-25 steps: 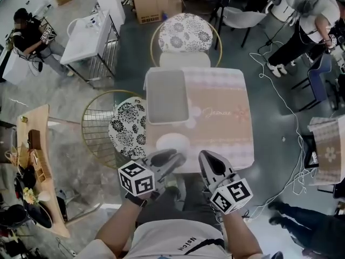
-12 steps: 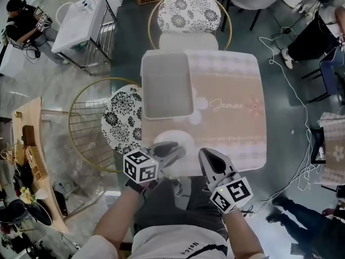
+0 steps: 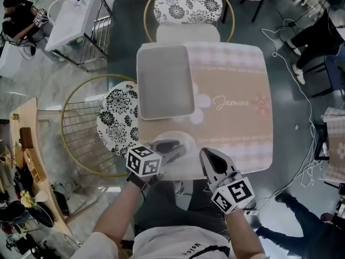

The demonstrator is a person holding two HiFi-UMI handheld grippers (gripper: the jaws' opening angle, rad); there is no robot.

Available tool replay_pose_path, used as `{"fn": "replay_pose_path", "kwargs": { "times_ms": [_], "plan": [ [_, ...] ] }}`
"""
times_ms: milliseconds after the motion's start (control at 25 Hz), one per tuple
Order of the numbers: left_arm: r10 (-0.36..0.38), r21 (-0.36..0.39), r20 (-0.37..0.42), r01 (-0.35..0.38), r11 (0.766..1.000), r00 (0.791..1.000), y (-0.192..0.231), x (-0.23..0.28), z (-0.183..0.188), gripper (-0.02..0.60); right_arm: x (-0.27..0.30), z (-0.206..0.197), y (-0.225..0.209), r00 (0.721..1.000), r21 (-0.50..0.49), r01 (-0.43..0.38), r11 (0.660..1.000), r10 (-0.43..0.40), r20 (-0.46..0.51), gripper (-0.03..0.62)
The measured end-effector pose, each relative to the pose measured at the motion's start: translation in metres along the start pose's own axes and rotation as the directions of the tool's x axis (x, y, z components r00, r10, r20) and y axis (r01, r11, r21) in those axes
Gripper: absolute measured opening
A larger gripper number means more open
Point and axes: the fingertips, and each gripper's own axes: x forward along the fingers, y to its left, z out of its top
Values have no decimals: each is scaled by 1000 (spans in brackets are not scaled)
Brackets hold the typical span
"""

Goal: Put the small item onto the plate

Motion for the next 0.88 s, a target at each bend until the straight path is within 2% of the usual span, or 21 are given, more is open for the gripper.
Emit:
{"fn": "replay_pose_path", "kwargs": {
  "times_ms": [160, 360, 520, 680, 880],
  "plan": [
    [32, 17, -37, -31, 999, 999, 9, 4, -6, 101, 1, -2, -4, 1000, 5, 2, 1000, -2, -5, 13],
    [125, 144, -88, -111, 983, 988, 15, 3, -11, 116, 3, -4, -3, 1000, 14, -4, 1000, 4, -11, 14],
    [182, 231, -112, -152, 961, 977, 18, 0, -14, 190, 2, -3, 2, 1000, 14, -16, 1000, 16, -17, 14],
    [178, 271, -94, -147, 951, 980, 13, -5, -7, 223, 2, -2, 4, 999, 13, -22, 1000, 22, -27, 14],
    [173, 268, -48, -154, 951, 984, -5, -16, 5, 227, -2, 4, 10, 999, 9, -26, 1000, 26, -38, 14]
  ]
}}
